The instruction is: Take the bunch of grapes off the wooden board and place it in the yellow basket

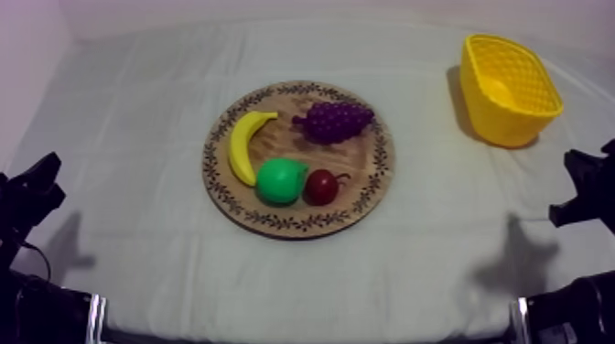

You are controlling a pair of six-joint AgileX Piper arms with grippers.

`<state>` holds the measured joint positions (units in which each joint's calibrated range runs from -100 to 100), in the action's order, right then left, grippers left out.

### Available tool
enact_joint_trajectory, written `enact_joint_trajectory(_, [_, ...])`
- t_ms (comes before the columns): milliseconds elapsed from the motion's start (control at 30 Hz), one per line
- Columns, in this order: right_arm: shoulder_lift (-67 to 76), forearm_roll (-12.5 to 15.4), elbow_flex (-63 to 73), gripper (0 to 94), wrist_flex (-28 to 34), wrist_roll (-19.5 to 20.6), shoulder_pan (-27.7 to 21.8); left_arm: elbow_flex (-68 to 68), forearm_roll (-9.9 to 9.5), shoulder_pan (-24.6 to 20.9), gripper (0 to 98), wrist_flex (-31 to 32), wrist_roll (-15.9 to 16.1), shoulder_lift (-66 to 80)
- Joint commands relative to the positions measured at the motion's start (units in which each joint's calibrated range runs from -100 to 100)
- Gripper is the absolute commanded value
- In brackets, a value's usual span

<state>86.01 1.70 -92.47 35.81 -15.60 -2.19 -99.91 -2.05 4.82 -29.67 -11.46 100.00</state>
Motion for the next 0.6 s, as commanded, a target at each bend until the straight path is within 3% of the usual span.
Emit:
enact_joint_trajectory(0, [-2.2, -0.6, 2.9, 0.6, 0.8, 0.5, 0.5, 0.0, -0.02, 0.0, 0.1, 0.0, 0.0, 0.0])
enact_joint_trajectory(567, [-20.6, -4.4, 25.1, 0.6, 9.9, 4.6, 6.6, 0.0, -0.02, 0.0, 0.1, 0.0, 0.0, 0.0])
